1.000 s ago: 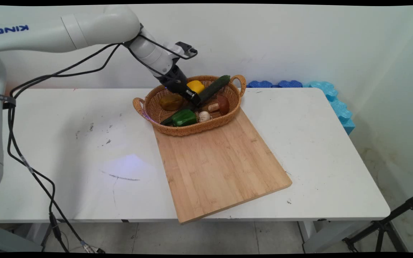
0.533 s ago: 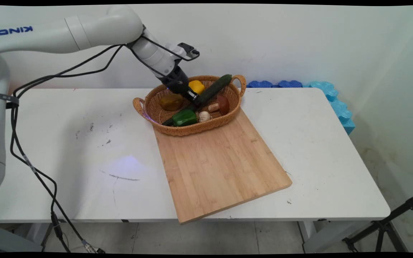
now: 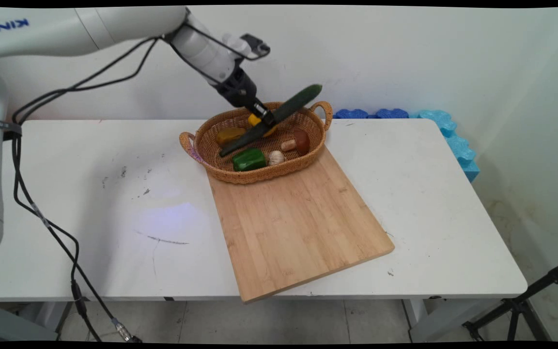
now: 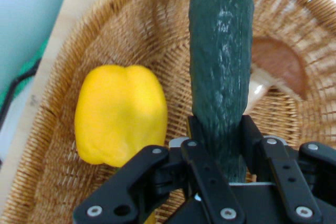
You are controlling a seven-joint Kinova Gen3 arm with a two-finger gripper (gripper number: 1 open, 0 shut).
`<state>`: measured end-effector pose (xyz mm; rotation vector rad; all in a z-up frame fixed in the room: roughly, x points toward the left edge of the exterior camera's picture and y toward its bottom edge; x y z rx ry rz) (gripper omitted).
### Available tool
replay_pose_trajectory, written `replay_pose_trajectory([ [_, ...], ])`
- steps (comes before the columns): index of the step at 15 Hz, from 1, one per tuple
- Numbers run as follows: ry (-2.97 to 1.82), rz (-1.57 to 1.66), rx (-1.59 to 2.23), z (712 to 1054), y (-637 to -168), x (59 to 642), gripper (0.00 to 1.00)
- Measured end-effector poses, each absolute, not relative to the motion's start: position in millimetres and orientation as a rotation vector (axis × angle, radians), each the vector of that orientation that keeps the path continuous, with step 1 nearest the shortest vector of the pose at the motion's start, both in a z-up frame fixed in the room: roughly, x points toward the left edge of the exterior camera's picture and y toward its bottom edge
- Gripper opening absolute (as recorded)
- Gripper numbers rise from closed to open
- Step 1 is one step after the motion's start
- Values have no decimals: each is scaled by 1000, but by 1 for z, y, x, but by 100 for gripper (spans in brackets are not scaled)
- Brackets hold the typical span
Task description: Place the picked object on the cutting board
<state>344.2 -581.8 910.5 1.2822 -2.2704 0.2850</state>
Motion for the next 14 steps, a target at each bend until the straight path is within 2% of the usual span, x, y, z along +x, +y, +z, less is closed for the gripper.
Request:
replay_pose_trajectory([
  [7, -2292, 263, 1136, 998, -534, 342, 0],
  [10, -2318, 217, 1086, 1015, -506, 338, 0],
  [14, -2359, 166, 1032, 1018, -473, 330, 0],
])
